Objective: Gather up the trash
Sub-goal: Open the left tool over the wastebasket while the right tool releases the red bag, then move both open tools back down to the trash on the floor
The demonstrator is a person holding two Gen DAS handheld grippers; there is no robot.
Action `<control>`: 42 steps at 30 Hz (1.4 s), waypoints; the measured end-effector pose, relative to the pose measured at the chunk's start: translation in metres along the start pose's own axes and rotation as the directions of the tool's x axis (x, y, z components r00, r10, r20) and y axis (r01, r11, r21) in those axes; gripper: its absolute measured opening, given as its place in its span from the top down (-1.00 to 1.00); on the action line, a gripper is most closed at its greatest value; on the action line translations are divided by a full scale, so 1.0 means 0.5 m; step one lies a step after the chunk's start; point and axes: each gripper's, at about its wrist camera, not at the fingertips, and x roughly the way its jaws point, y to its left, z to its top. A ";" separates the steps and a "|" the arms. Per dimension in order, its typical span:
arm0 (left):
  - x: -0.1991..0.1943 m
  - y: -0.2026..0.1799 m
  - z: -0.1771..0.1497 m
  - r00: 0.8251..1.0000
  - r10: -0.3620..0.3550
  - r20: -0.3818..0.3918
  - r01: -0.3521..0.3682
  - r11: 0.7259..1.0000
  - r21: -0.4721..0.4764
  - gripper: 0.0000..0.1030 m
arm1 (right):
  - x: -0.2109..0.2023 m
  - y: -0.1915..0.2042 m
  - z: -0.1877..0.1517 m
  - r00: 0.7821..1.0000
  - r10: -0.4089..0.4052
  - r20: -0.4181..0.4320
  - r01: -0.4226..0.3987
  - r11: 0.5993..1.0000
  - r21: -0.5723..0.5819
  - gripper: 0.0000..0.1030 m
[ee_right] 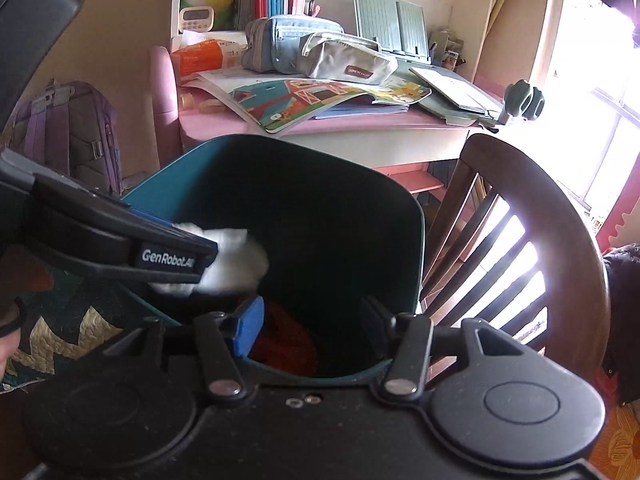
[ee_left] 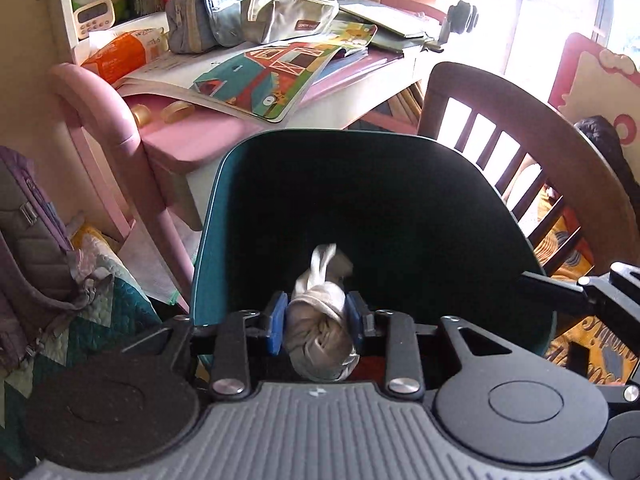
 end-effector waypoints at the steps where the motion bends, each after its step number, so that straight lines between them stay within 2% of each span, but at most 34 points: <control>1: -0.005 0.001 -0.002 1.000 -0.004 0.007 0.004 1.000 -0.004 -0.22 | -0.005 0.000 -0.001 1.000 0.000 0.001 0.000 1.000 0.001 -0.04; 2: -0.014 0.000 -0.005 1.000 0.004 0.029 -0.004 1.000 -0.006 -0.43 | -0.010 0.001 -0.002 1.000 0.001 0.004 -0.001 1.000 0.003 -0.05; 4: -0.032 -0.004 -0.011 0.998 0.019 0.066 -0.020 1.000 0.010 -0.44 | -0.023 0.002 -0.005 1.000 -0.002 0.012 0.002 1.000 0.004 -0.05; 18: -0.179 0.028 -0.085 0.988 0.011 0.154 -0.015 0.999 0.029 -0.44 | -0.136 0.060 -0.015 0.994 0.076 0.078 -0.075 0.997 -0.017 -0.12; 31: -0.317 0.132 -0.195 0.981 0.015 0.195 -0.011 1.000 -0.024 -0.44 | -0.224 0.191 -0.035 0.978 0.180 0.107 -0.170 0.981 -0.097 -0.14; 42: -0.378 0.266 -0.328 0.980 0.074 0.182 -0.056 0.993 -0.101 -0.45 | -0.206 0.359 -0.064 0.949 0.310 0.059 -0.296 0.940 -0.170 -0.15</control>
